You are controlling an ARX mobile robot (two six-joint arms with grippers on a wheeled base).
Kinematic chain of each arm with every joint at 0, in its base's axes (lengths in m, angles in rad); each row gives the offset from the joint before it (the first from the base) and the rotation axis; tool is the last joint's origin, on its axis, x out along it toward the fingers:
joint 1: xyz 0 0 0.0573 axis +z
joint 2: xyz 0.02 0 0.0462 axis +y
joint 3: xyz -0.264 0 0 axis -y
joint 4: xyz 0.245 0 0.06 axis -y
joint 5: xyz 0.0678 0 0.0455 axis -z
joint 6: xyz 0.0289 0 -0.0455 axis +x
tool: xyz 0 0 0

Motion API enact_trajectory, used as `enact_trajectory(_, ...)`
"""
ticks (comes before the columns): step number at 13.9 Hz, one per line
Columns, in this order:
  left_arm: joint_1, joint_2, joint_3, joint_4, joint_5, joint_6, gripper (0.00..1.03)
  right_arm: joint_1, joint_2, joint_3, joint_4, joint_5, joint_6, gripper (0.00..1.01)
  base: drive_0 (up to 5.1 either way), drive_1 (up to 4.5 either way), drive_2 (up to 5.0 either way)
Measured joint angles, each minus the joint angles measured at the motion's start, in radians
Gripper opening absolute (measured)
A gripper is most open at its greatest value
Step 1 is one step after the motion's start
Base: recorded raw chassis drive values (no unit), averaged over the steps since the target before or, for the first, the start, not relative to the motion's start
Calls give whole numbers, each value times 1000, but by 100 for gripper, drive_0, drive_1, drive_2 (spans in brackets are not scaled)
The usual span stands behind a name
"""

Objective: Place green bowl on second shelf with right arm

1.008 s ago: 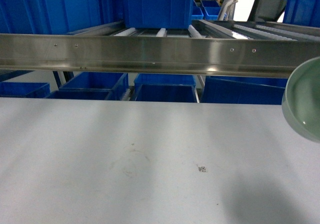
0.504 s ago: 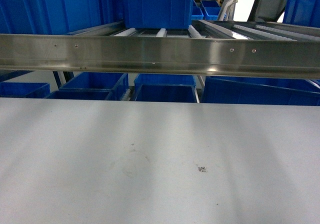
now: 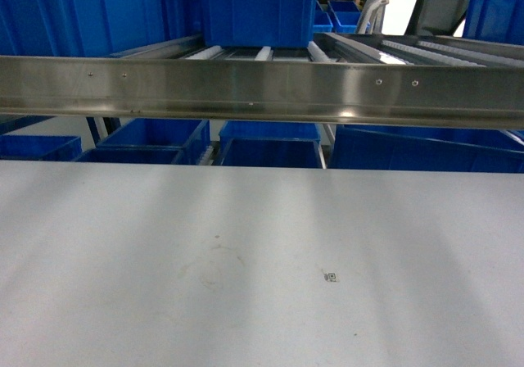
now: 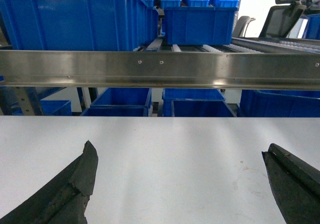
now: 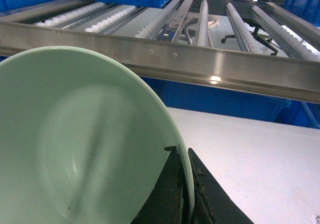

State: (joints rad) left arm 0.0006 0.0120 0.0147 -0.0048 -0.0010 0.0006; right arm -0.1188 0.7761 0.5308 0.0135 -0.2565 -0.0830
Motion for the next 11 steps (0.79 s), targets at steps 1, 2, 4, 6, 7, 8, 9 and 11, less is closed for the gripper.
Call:
enact_trajectory(1, 0, 0, 0, 0, 0, 0, 98, 1, -8, -10, -3, 17, -6, 2, 0, 0, 0)
enact_trajectory(2, 0, 0, 0, 0, 0, 0, 98, 1, -8, -10, -3, 18, -8, 2, 0, 0, 0)
enact_trajectory(4, 0, 0, 0, 0, 0, 0, 98, 1, -8, -10, -3, 18, -8, 2, 0, 0, 0)
enact_trajectory(6, 0, 0, 0, 2, 1, 0, 98, 0, -8, -10, -4, 24, -12, 2, -491, 249, 249)
enact_trajectory(7, 0, 0, 0, 0, 1, 0, 98, 2, -8, -10, -2, 23, -13, 2, -491, 249, 249)
enact_trajectory(8, 0, 0, 0, 1, 1, 0, 98, 1, -8, -10, -4, 24, -14, 2, -491, 249, 249)
enact_trajectory(9, 0, 0, 0, -2, 0, 0, 98, 1, -8, -10, -4, 24, -14, 2, -491, 249, 249)
enact_trajectory(11, 0, 0, 0, 0, 1, 0, 98, 1, -11, -10, -4, 23, -14, 2, -491, 249, 249)
